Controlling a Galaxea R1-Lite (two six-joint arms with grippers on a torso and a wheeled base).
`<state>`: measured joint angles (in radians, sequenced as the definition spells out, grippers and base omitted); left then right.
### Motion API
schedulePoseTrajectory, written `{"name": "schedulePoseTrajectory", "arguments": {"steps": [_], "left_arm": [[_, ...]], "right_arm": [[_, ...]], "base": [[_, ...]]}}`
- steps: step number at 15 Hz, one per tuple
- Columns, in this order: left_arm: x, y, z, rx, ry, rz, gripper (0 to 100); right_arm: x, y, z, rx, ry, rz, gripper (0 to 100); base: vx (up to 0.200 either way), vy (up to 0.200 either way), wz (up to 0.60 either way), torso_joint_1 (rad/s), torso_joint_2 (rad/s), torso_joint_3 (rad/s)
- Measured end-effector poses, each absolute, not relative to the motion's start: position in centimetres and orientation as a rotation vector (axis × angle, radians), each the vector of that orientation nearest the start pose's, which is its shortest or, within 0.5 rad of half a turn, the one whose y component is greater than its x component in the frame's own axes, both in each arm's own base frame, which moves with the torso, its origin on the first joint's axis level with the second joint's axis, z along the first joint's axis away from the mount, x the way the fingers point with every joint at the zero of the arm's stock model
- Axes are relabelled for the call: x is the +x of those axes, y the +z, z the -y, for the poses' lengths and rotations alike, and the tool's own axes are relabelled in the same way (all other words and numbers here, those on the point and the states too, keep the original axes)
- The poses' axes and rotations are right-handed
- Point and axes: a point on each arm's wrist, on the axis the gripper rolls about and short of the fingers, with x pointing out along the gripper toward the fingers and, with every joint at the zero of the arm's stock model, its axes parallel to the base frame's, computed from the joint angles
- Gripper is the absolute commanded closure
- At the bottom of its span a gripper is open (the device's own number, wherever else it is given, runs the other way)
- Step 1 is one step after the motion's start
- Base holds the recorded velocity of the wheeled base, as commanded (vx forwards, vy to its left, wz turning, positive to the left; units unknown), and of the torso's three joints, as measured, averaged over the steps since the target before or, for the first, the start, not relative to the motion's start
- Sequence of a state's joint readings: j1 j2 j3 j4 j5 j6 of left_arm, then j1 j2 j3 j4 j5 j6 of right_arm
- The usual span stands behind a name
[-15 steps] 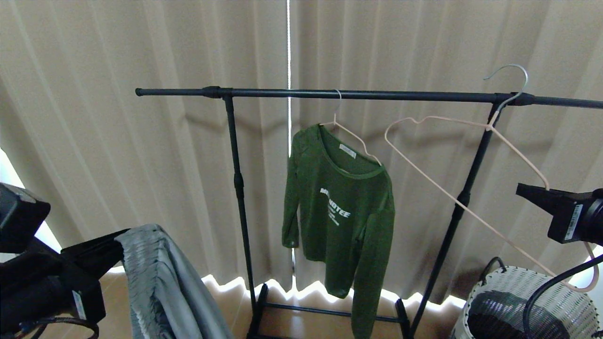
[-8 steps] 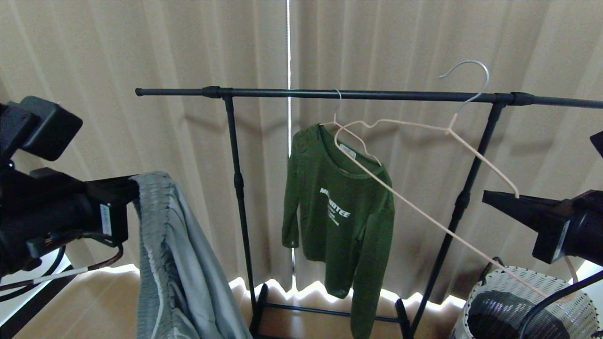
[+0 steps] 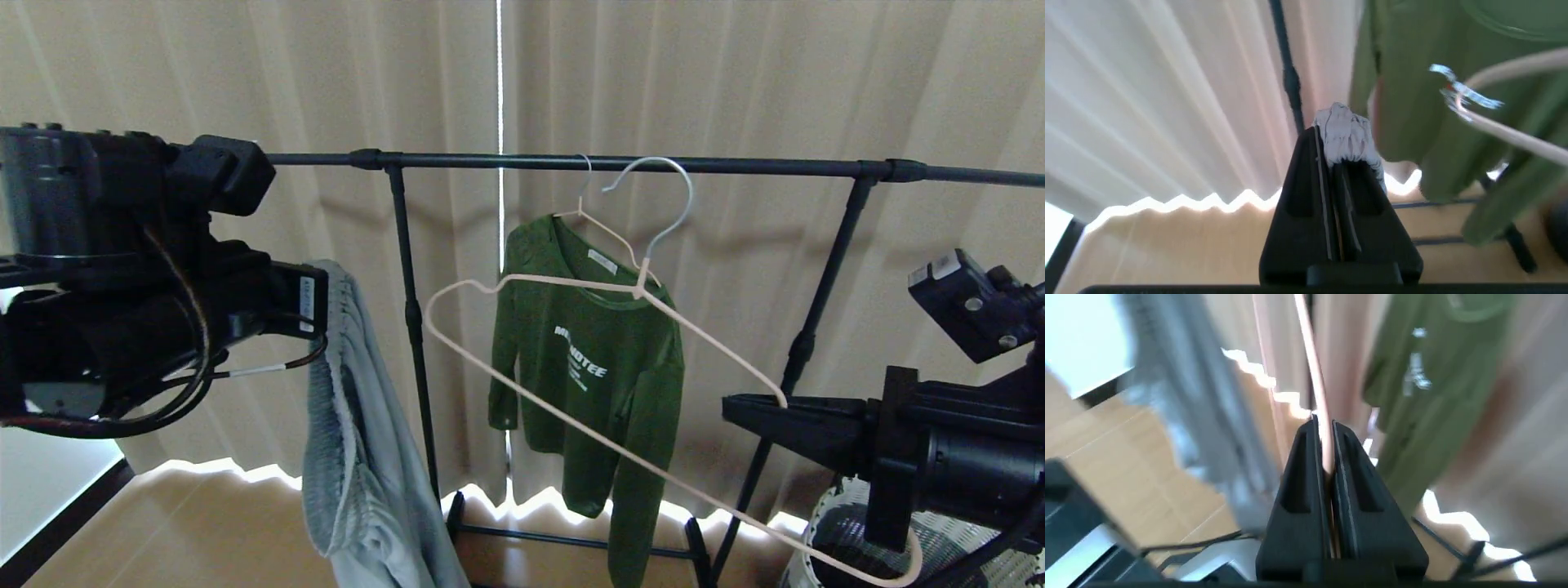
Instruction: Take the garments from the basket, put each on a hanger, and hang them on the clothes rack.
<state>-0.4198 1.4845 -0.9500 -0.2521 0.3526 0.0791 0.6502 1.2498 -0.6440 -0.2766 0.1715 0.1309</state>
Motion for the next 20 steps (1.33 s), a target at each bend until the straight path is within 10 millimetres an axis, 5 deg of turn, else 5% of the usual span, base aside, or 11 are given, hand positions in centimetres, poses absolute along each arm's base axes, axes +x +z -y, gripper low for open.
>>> {"name": "schedulePoseTrajectory", "arguments": {"steps": [9,20], "left_arm": [[28.6,24.0,11.8,0.209,0.005,-0.283,100],[28.9,23.1,11.2,0.295,0.052,-0.341,100]], "right_arm": [[15.8,20.9,-14.5,0.025,0.874,-0.419,100],[18.9,18.6,-17.6,0.005,0.801,-0.446,100]], "base": [[0.000,0.000,0.00,0.000,0.00,0.000],[0.000,0.000,0.00,0.000,0.00,0.000]]}}
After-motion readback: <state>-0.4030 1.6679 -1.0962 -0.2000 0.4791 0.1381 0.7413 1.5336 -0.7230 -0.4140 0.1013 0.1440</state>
